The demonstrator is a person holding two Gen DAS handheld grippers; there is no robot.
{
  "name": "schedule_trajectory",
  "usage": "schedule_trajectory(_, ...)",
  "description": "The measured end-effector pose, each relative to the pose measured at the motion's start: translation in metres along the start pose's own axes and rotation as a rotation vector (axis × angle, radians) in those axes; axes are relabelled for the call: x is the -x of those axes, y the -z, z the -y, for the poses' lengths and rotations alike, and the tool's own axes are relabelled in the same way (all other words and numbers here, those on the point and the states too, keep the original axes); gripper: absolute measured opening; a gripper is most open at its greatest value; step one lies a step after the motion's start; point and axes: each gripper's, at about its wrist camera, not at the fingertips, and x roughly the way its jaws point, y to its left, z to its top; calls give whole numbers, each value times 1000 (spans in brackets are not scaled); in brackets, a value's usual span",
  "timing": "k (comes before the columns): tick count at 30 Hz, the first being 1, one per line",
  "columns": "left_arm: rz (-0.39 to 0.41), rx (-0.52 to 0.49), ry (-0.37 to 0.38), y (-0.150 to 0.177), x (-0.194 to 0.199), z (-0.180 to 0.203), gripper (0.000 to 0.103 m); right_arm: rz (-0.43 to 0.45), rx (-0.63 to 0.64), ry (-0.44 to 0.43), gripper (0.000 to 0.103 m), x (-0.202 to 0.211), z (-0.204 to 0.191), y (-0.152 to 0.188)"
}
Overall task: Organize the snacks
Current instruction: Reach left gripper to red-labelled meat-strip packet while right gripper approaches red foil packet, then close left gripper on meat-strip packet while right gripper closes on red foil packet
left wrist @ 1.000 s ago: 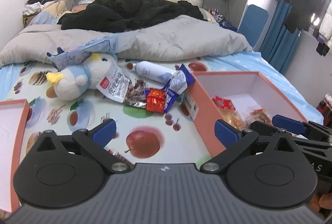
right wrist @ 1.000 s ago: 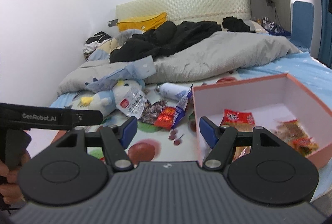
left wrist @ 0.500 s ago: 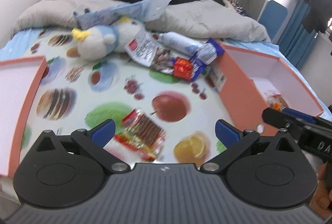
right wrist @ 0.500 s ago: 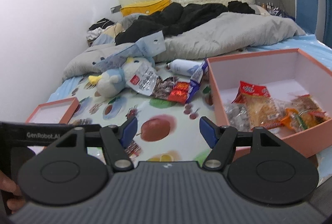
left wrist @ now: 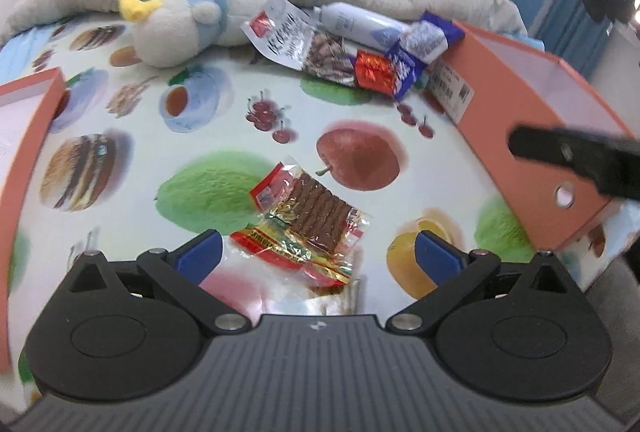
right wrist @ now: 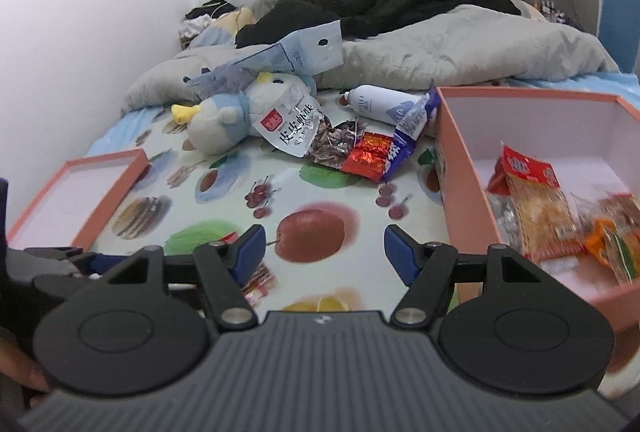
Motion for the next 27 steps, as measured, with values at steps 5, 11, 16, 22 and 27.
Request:
schedule_trajectory(5, -12, -112, 31, -3, -26, 6, 103, -31, 35, 6, 67, -46, 3, -12)
schedule_trajectory(11, -46, -180, 0, -7, -61, 5, 103, -21, 58, 32, 67, -94, 5, -31)
schedule_trajectory(16, -54, -225, -33, -6, -80, 4, 103, -35, 48, 69, 67, -139, 9, -41)
schedule_trajectory(22, -25, -202, -27, -13, -87, -6, 102, -21, 48, 98, 67, -184, 6, -55)
schedule_trajectory(27, -7, -192, -35, -20, -93, -9, 95, -38, 25, 144, 50, -214, 12, -68)
